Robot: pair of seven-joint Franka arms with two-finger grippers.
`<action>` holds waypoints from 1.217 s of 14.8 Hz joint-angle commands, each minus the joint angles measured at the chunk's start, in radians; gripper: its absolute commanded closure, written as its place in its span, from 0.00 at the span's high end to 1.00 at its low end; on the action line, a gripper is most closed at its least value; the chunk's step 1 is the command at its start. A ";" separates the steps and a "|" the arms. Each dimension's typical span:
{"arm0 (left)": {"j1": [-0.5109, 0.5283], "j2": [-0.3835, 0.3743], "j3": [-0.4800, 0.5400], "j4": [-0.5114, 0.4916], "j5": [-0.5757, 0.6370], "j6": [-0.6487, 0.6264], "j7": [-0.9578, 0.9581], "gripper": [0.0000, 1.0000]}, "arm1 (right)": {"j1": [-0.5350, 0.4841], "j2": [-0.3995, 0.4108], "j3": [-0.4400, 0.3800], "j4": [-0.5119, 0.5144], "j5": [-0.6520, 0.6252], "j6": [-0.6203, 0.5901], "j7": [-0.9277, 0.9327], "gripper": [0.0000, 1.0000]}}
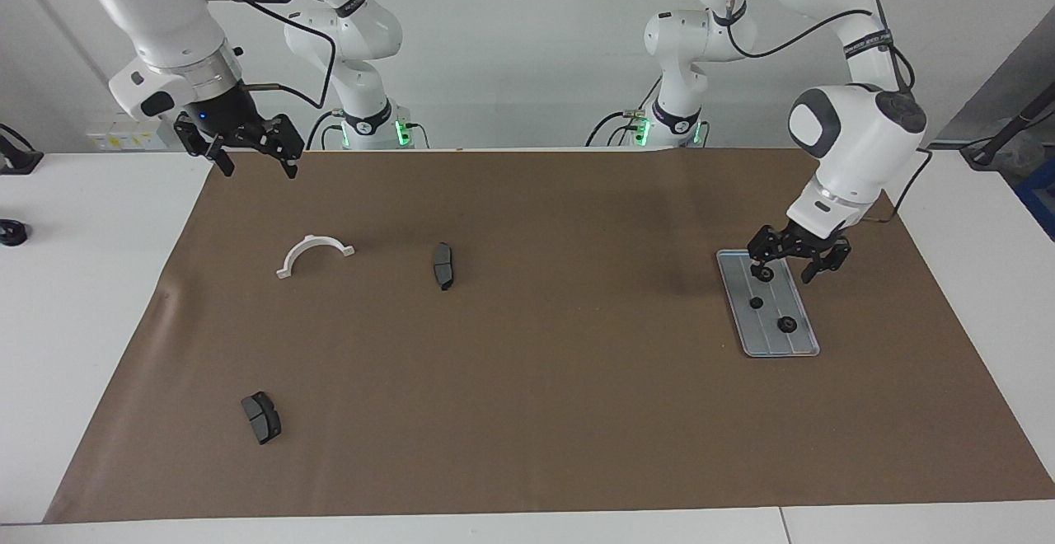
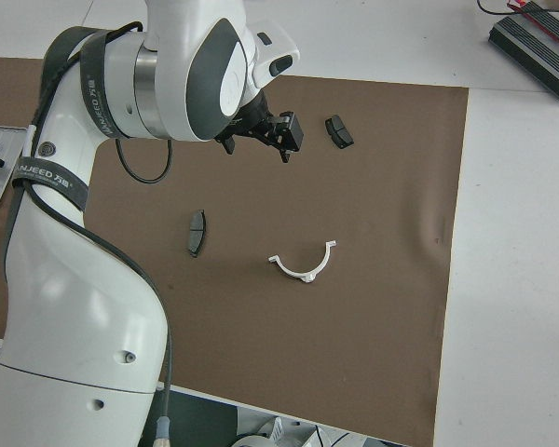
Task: Pick bearing gear from pile to tray
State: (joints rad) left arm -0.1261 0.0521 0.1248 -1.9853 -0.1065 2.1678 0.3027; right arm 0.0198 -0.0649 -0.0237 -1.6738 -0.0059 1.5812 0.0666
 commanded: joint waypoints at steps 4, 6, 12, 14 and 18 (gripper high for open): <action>0.064 -0.006 -0.095 0.274 0.145 -0.308 -0.002 1.00 | -0.008 -0.016 0.005 -0.011 0.018 -0.006 0.007 1.00; 0.105 -0.003 -0.140 0.348 0.142 -0.393 -0.005 1.00 | -0.006 -0.016 0.005 -0.011 0.018 -0.006 0.009 1.00; 0.082 -0.060 -0.134 0.358 0.082 -0.525 -0.068 1.00 | -0.006 -0.016 0.005 -0.011 0.018 -0.006 0.009 1.00; 0.072 -0.089 -0.129 0.320 0.080 -0.526 -0.076 1.00 | -0.006 -0.016 0.005 -0.011 0.018 -0.006 0.009 1.00; 0.065 -0.106 -0.128 0.292 0.082 -0.505 -0.073 1.00 | -0.005 -0.016 0.007 -0.011 0.020 -0.004 0.006 1.00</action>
State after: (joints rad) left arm -0.0470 -0.0232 -0.0094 -1.6597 -0.0163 1.6523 0.2460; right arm 0.0199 -0.0650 -0.0236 -1.6738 -0.0059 1.5812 0.0666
